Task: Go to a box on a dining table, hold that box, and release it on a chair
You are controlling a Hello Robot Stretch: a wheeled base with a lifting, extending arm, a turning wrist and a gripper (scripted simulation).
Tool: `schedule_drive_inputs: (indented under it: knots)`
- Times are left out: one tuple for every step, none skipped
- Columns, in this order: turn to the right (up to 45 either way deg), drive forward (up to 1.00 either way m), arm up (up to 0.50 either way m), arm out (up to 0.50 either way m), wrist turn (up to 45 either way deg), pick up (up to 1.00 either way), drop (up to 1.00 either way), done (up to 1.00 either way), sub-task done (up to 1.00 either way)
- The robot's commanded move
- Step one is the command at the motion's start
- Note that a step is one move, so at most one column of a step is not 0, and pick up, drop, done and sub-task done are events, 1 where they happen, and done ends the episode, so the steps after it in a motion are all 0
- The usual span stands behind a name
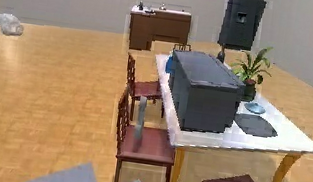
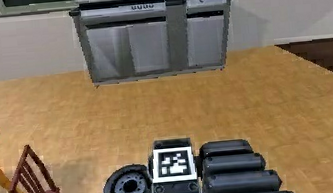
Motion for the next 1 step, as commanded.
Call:
schedule_drive_inputs:
  knots:
    - [0.0, 0.35, 0.00, 0.00, 0.0, 0.00, 0.00, 0.00, 0.00]
